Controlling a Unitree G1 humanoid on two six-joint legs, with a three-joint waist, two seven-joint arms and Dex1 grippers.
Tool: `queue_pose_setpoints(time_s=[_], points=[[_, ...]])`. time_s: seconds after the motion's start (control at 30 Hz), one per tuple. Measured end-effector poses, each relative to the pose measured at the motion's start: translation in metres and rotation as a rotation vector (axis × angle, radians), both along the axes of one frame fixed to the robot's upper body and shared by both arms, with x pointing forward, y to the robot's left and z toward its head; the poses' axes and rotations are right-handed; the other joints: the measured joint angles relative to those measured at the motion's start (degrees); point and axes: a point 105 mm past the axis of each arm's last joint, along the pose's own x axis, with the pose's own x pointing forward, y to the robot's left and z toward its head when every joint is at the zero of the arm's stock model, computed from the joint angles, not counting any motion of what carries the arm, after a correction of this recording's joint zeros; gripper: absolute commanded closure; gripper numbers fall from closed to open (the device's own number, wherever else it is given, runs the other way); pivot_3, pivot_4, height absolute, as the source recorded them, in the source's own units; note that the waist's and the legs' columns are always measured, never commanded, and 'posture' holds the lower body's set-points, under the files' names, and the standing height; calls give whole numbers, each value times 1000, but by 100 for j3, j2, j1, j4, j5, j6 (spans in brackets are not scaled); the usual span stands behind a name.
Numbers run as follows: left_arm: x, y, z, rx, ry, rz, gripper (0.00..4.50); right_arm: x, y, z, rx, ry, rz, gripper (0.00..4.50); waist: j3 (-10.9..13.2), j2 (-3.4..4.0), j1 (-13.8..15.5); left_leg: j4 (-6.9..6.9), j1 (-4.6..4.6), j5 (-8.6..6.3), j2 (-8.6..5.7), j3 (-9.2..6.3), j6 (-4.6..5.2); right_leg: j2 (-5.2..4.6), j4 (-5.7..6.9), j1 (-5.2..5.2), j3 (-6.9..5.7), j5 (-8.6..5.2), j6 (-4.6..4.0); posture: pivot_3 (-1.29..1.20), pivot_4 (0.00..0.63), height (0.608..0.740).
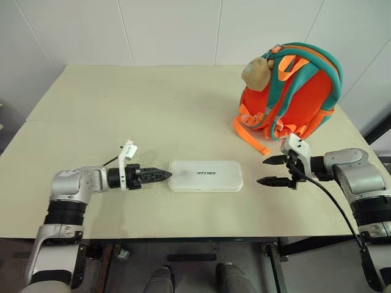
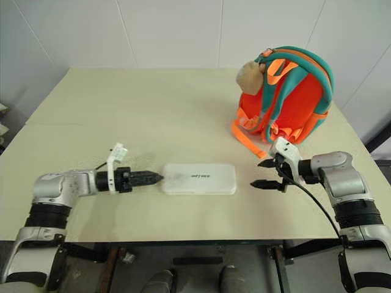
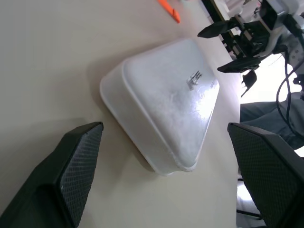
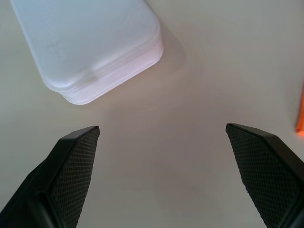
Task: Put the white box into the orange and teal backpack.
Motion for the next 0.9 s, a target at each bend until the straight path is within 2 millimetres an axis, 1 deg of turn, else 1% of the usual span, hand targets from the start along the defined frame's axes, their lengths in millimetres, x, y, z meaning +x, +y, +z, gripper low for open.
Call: queue_pose_setpoints(time_s=[0.23,0.33,0.47,0.63,0.77,0.9], points=[[1,-11,0,-29,93,16,13,-7,20,-12,3,85,56,0,-1,1,19,0,1,0,-2,1,-2,-2,-2,2,1,0,0,0,150,740],[0,-17,-1,-55,121,14,13,-4,31,-15,25,86,75,0,-2,0,29,2,4,0,-2,1,-3,-2,-3,7,0,1,1,0,150,740],[-3,-21,-2,-74,158,-3,13,1,40,-16,41,68,94,0,-2,0,22,3,9,0,-3,1,-4,-3,-3,11,1,1,2,0,150,740],[0,-29,0,-101,198,-14,13,3,54,-16,61,59,125,0,-2,-1,24,3,10,2,-3,0,-7,-3,-1,12,0,2,3,0,150,740],[1,-31,-1,-108,212,-17,13,3,56,-16,53,43,139,0,-2,0,33,2,8,2,-5,0,-8,-5,-4,12,0,2,4,0,150,740],[6,-35,-2,-121,236,-13,13,3,52,-18,21,14,150,0,-2,0,50,3,9,6,-8,-3,-11,-5,-3,14,-1,4,7,0,150,740]])
